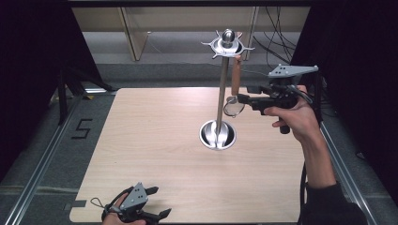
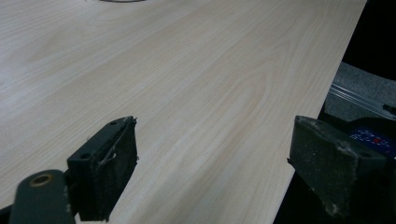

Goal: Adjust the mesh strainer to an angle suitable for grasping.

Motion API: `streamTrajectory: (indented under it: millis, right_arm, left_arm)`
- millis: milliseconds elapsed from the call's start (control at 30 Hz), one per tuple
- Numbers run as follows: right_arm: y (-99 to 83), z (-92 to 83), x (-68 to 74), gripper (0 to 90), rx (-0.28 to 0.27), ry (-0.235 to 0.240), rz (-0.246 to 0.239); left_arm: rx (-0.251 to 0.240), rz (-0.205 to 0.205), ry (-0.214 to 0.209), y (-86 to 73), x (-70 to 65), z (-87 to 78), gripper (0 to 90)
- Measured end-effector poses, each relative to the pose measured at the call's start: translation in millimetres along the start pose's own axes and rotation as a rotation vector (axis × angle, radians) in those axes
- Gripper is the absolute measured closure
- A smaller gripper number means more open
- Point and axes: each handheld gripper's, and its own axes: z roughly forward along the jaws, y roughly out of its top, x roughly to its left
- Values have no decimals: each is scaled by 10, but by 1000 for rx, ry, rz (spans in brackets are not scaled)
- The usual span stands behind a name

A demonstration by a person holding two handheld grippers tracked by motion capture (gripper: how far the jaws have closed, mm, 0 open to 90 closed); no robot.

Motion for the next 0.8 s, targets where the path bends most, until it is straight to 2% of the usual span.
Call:
streamTrajectory:
  millis: [33, 67, 100, 133, 167, 267, 333, 400, 500, 600, 633, 733, 767, 800]
  right_arm:
    - [-4, -18, 6, 438, 12, 11, 3]
    - [-11, -28, 15, 436, 4, 4, 1]
    - [-11, -28, 15, 436, 4, 4, 1]
    - [-11, -36, 15, 433, -5, -5, -4]
    - [-10, -57, 27, 430, -13, 1, -3]
    - [-24, -84, 62, 420, -28, -20, -5]
    - [-45, -89, 76, 416, -35, -28, -37]
    - [-59, -95, 96, 415, -29, -31, -36]
    - [-111, -87, 132, 411, -33, -42, -57]
    - [-170, -97, 176, 408, -37, -62, -53]
    - [-208, -102, 174, 411, -39, -66, -70]
    - [-255, -94, 186, 411, -45, -73, -58]
    - [-280, -90, 186, 411, -44, -63, -54]
    - [-328, -82, 181, 411, -49, -71, -62]
  left_arm:
    - [22, 16, 0, 4, 18, -11, 147]
    - [-4, -14, -6, 0, -5, 8, 147]
    - [-4, -14, -6, 0, -5, 8, 147]
    - [20, 10, 0, 3, 13, -9, 147]
    - [-4, 0, 1, -3, -1, 5, 147]
    - [3, 0, -2, 2, 3, -3, 147]
    - [-3, 1, 1, -1, -3, 0, 147]
    - [-4, -6, -3, -2, -5, 3, 147]
    - [-1, 3, 1, 0, -3, -1, 147]
    - [-2, 2, 1, -1, 2, 1, 147]
    - [1, 1, 2, -2, 2, 1, 147]
    - [22, 15, 3, 2, 15, -11, 147]
    - [0, -1, 1, -1, 0, 2, 147]
    - [0, 0, 1, -1, 0, 2, 147]
